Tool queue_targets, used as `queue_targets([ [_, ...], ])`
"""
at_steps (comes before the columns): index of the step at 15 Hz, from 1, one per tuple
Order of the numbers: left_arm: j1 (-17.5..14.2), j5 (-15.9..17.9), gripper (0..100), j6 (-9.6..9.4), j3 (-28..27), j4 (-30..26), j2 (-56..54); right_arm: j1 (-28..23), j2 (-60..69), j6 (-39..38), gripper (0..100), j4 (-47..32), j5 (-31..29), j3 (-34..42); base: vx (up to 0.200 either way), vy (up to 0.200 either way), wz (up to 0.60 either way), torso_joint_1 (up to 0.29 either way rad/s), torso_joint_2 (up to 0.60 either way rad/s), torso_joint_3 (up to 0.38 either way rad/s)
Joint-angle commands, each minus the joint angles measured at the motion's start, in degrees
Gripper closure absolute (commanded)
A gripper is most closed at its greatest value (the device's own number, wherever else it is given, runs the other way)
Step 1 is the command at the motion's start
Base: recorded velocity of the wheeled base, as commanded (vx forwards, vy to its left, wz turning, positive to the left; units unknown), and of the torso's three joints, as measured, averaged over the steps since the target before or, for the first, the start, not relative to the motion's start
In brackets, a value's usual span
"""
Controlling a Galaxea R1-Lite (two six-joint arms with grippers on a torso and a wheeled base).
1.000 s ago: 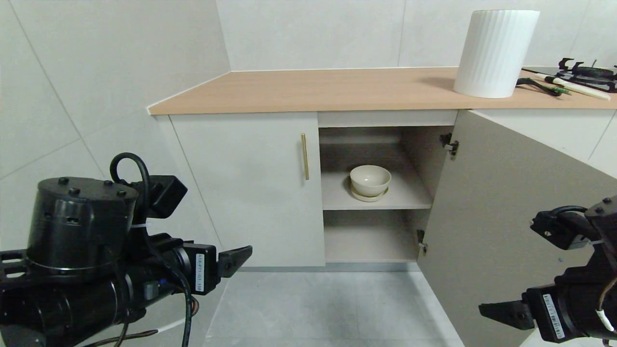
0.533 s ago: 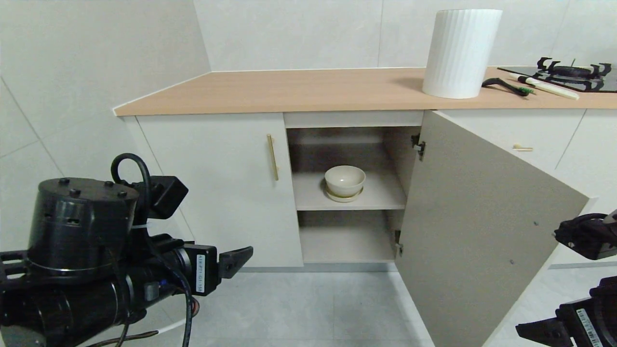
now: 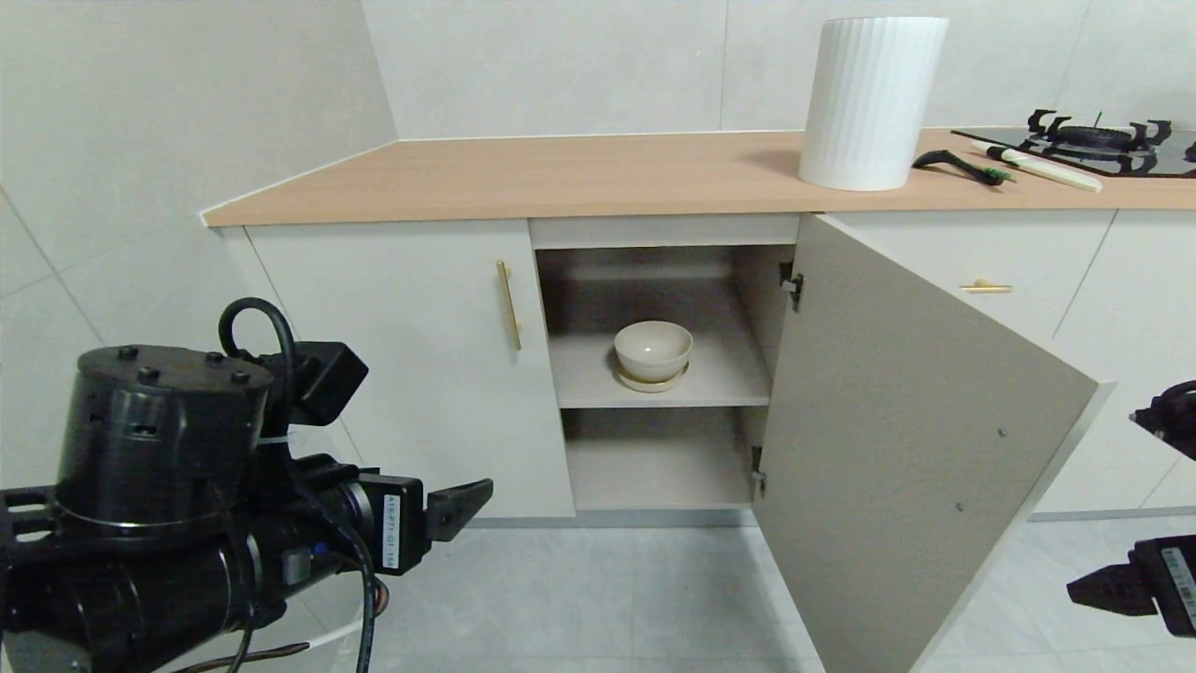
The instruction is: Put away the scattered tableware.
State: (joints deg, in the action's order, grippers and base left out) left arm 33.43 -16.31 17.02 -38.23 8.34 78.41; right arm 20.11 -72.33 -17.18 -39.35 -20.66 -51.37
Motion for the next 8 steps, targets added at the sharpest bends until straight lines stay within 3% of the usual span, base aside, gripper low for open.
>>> queue_targets([
  [1,0.0,0.0,0,0.03,0.0,0.0,0.1,-7.1,-1.5,2.3,0,2.9,-0.2,-0.6,0.000,0.000,0.00,0.000,0.00,0.000],
  [3,0.0,0.0,0,0.12,0.0,0.0,0.1,-12.3,-1.6,5.5,0,7.1,-0.1,-0.2,0.000,0.000,0.00,0.000,0.00,0.000],
  [8,0.0,0.0,0,0.12,0.0,0.0,0.0,-16.7,-5.2,4.9,0,18.6,1.9,0.0,0.000,0.000,0.00,0.000,0.00,0.000],
])
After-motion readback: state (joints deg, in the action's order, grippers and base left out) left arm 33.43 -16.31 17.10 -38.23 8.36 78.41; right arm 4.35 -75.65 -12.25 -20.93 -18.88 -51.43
